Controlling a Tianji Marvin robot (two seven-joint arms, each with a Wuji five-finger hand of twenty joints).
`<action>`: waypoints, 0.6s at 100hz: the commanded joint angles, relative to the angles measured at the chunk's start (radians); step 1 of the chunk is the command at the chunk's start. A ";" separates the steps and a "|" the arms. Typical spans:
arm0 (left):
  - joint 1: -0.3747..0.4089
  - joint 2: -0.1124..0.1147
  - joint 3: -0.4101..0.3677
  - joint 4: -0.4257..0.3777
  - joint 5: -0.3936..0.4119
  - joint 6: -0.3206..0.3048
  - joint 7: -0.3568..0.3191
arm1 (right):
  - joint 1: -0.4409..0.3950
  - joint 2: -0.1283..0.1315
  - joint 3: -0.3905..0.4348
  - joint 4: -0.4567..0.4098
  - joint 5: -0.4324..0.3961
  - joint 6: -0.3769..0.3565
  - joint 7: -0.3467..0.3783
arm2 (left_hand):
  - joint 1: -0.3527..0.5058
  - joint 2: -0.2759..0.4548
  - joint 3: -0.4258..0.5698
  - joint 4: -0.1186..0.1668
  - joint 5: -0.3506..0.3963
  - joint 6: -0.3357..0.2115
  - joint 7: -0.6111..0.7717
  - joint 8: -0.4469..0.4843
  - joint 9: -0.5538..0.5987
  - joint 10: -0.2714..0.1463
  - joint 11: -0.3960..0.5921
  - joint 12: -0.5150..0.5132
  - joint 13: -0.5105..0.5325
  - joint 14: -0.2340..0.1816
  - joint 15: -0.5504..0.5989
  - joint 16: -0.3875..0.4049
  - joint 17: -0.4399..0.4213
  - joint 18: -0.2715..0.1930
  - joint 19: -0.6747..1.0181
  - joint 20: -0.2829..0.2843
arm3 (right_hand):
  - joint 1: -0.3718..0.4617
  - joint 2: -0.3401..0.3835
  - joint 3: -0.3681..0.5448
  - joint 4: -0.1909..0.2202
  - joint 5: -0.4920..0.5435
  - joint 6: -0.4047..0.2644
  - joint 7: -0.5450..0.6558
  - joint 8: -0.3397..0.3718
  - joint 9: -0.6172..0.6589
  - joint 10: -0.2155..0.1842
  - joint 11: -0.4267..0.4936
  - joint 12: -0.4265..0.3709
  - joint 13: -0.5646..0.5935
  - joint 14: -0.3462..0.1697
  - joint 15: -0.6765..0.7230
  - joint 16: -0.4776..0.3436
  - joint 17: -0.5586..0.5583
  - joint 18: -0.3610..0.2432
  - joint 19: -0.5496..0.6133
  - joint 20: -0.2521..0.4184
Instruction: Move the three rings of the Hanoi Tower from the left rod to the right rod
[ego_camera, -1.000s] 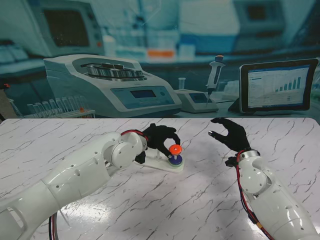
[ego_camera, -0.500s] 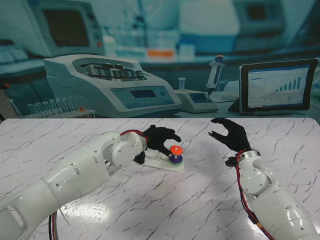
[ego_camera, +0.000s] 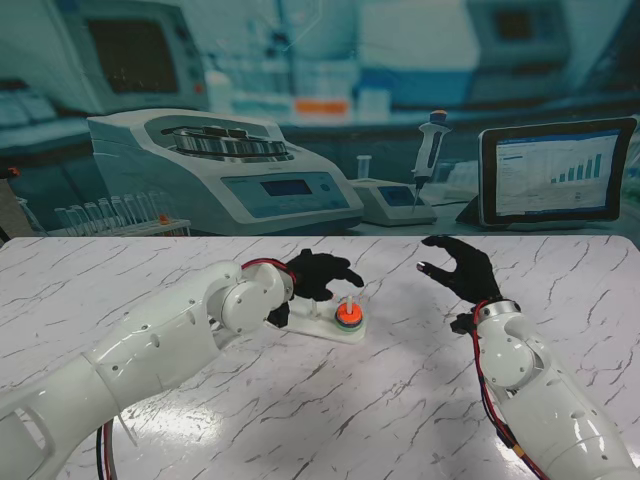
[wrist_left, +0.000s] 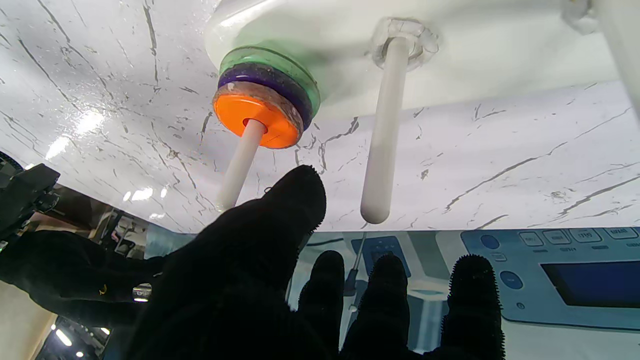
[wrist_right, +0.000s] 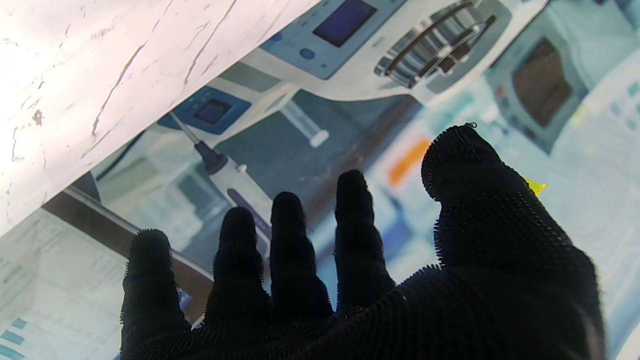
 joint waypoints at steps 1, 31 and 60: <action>-0.003 -0.005 0.003 0.004 -0.002 -0.020 -0.007 | -0.005 -0.008 -0.002 -0.002 0.001 -0.004 -0.003 | 0.078 0.023 0.045 0.025 0.015 -0.043 0.008 -0.026 -0.003 -0.009 0.003 0.004 0.020 0.019 0.014 0.005 0.008 0.033 0.039 0.008 | 0.008 0.022 -0.018 0.029 0.015 -0.021 0.006 -0.012 0.020 -0.016 0.003 0.002 -0.018 -0.016 -0.003 -0.002 -0.013 -0.087 0.007 0.009; 0.014 -0.005 -0.025 -0.006 0.014 -0.013 0.020 | -0.005 -0.008 -0.002 -0.002 0.000 -0.005 -0.004 | 0.033 0.031 0.006 0.012 0.003 -0.017 0.010 -0.039 -0.002 -0.005 0.005 0.003 0.024 0.017 0.020 0.005 0.010 0.033 0.062 0.005 | 0.008 0.016 -0.017 0.029 0.019 -0.021 0.008 -0.011 0.025 -0.016 0.004 0.004 -0.008 -0.014 -0.015 -0.001 -0.014 -0.088 0.007 0.009; 0.066 0.011 -0.121 -0.065 0.052 -0.003 0.043 | -0.005 -0.008 -0.005 -0.003 0.001 -0.006 -0.002 | 0.052 0.102 -0.146 0.002 0.006 -0.026 0.017 -0.040 -0.002 -0.010 0.004 0.002 0.018 0.011 0.015 0.003 -0.002 0.029 0.057 -0.010 | 0.009 0.013 -0.014 0.029 0.024 -0.017 0.011 -0.010 0.027 -0.012 0.006 0.005 0.003 -0.006 0.000 0.006 -0.013 -0.086 0.007 0.009</action>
